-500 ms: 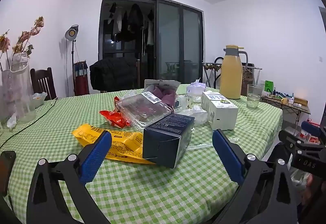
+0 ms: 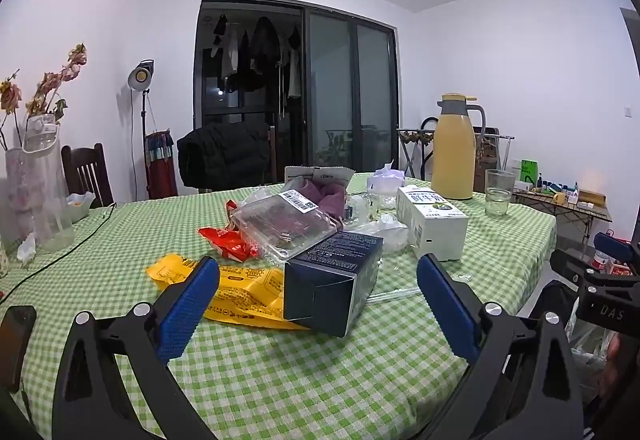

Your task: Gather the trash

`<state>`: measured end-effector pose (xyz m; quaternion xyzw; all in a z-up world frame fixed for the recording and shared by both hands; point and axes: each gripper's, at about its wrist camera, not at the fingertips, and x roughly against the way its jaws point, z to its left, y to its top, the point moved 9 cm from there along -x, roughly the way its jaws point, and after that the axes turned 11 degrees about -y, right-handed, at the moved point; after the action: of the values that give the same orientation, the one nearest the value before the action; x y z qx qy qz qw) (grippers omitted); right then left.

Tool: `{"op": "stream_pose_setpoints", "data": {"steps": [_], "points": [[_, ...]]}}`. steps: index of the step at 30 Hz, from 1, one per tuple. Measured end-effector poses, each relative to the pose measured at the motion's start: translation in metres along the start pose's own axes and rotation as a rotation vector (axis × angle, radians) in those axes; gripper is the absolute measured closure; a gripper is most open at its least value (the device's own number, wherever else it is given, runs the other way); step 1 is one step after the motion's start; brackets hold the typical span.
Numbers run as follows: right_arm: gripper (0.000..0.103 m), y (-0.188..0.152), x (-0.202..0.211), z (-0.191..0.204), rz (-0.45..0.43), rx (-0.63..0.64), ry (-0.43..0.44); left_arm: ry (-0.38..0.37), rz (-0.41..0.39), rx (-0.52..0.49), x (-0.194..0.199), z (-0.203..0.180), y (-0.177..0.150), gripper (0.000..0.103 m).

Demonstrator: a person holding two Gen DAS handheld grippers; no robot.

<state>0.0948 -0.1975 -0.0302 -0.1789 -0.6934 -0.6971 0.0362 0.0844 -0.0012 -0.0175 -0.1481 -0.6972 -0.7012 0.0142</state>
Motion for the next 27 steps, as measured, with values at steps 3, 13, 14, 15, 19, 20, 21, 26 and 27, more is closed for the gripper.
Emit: {"op": "stream_pose_setpoints", "data": {"steps": [3,13,14,15,19,20,21,26,27], "points": [[0.008,0.0033,0.001,-0.001,-0.015,-0.008,-0.002,-0.002,-0.006,0.003,0.0002,0.0,0.0035,0.007],[0.008,0.0037,-0.0021,-0.0045,-0.013,-0.017,-0.008,-0.007,-0.014,-0.005,0.0002,-0.0063,0.0047,0.007],[0.008,0.0028,-0.0017,-0.0045,-0.011,-0.018,-0.007,-0.006,-0.015,-0.007,0.0004,-0.0065,0.005,0.007],[0.008,0.0019,-0.0021,-0.004,-0.007,-0.018,-0.006,-0.006,-0.016,-0.007,0.0005,-0.0067,0.0051,0.007],[0.008,0.0008,-0.0014,-0.0023,0.004,-0.026,0.007,-0.007,-0.011,-0.006,0.0003,-0.0058,0.0027,0.007],[0.008,0.0006,-0.0014,-0.0014,0.003,-0.023,0.006,-0.008,-0.01,-0.003,0.0005,-0.0061,0.003,0.007],[0.008,0.0004,-0.001,-0.0006,0.001,-0.019,0.008,-0.008,-0.011,-0.004,0.0011,-0.0061,0.0034,0.007],[0.008,0.0001,-0.0007,-0.0001,0.003,-0.017,0.009,-0.002,-0.02,-0.005,0.0029,-0.0037,0.0046,0.007],[0.008,-0.0004,-0.0008,0.0007,0.005,-0.015,0.009,-0.001,-0.02,-0.004,0.0029,-0.0033,0.0047,0.007]]}}
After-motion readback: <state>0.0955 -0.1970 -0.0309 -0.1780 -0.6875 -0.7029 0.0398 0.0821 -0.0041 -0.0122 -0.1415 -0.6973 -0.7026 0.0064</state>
